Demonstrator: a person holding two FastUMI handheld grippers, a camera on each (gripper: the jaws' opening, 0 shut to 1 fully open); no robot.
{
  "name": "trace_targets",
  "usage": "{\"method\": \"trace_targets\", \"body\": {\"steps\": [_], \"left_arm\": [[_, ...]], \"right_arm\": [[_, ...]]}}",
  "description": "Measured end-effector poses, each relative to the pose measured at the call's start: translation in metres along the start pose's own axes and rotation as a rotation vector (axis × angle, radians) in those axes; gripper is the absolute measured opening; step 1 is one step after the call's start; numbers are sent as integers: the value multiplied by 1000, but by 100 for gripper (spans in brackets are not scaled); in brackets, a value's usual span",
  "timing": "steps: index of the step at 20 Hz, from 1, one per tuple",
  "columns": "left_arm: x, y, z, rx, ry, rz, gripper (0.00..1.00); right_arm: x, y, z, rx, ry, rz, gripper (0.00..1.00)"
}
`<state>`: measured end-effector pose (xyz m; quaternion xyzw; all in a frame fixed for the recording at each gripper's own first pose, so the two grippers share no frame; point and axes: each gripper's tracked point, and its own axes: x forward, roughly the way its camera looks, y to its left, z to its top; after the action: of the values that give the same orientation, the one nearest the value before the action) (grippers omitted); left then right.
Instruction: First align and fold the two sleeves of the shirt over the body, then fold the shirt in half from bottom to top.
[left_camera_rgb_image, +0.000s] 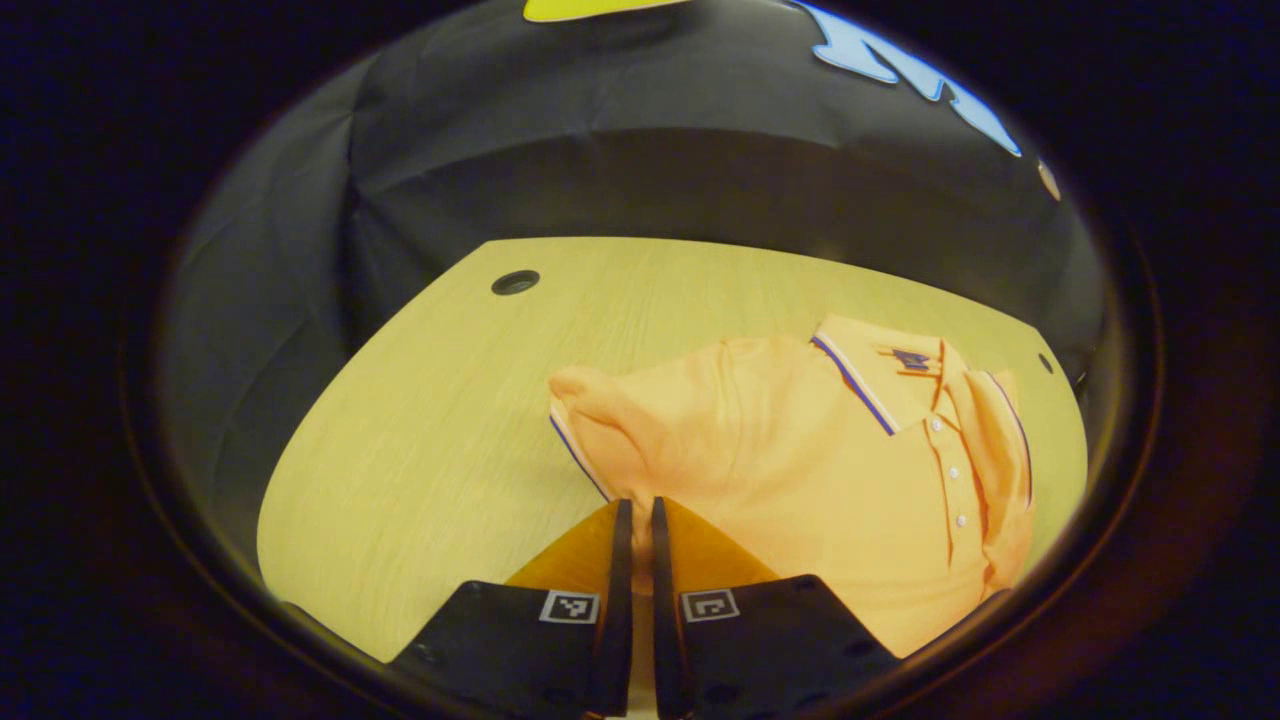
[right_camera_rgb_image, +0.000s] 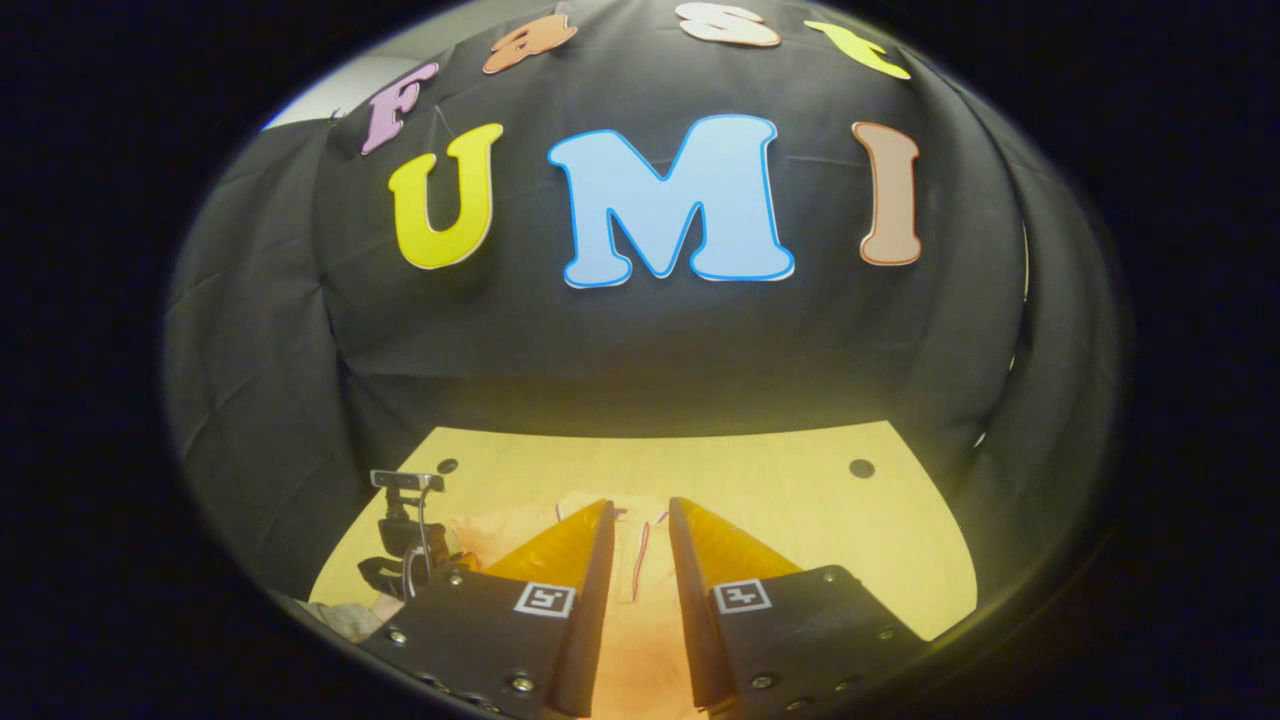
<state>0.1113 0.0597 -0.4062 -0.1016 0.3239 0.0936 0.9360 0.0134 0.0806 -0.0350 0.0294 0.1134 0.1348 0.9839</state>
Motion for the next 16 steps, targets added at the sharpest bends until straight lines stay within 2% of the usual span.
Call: {"method": "trace_targets", "body": {"steps": [5, 8, 16], "left_arm": [[-5, -4, 1, 28, 12, 28, 16], [-12, -13, 18, 92, -29, 19, 16], [-35, -97, 50, 277, -133, -115, 16]], "right_arm": [[-3, -2, -5, 4, 5, -6, 36], [-6, -6, -12, 21, 17, -13, 36], [-15, -22, -23, 66, 22, -44, 36]]}}
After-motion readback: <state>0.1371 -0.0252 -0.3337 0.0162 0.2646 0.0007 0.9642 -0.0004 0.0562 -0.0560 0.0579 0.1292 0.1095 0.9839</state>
